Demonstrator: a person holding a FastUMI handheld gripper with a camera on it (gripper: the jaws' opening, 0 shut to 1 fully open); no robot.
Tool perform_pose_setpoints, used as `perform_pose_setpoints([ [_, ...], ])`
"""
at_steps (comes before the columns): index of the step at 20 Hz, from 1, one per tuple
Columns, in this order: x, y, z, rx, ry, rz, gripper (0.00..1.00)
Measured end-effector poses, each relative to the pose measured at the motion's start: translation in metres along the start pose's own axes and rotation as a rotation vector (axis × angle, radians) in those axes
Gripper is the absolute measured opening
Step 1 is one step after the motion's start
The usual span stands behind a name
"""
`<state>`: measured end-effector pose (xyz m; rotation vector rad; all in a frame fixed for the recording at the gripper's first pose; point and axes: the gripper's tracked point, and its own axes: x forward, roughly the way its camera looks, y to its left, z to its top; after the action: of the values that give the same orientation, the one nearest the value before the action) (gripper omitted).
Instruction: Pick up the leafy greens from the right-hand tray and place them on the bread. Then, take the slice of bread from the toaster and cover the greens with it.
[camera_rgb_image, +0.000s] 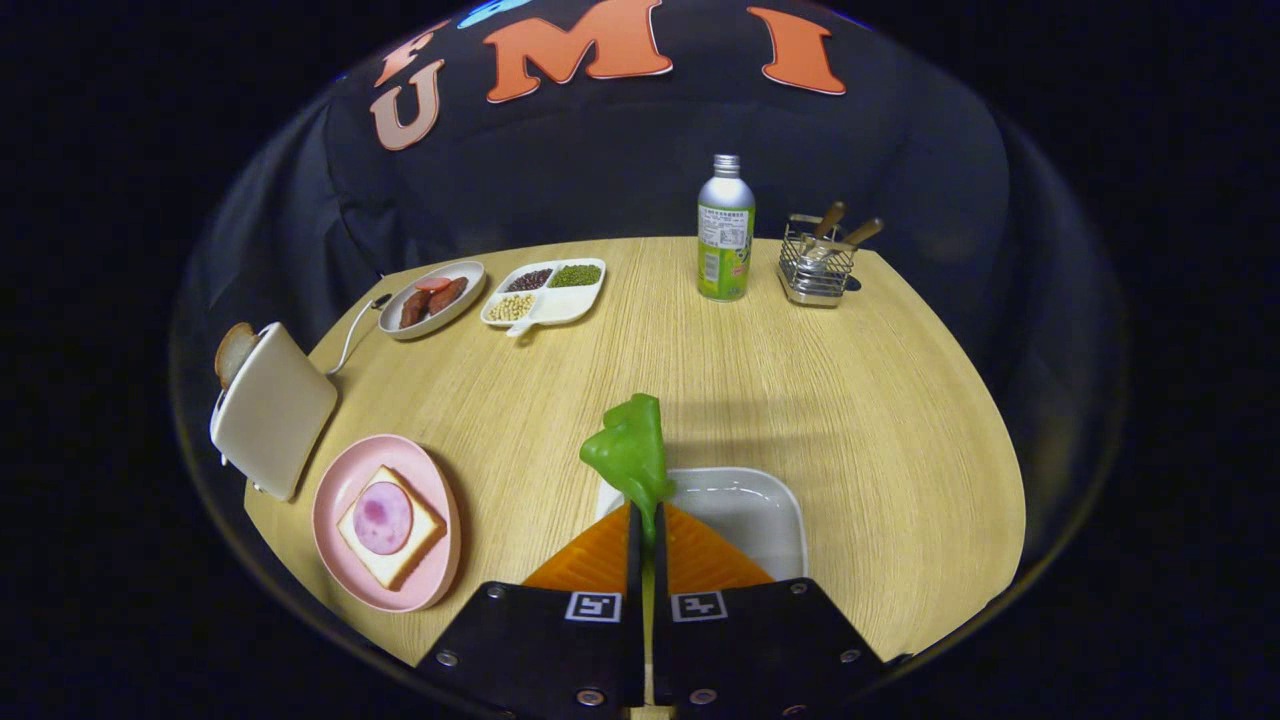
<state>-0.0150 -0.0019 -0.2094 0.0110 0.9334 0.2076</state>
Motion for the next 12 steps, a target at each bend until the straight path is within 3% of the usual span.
perform_pose_setpoints([
  [12,-0.028,0.083,0.033,-0.101,-0.101,0.132,0.04],
])
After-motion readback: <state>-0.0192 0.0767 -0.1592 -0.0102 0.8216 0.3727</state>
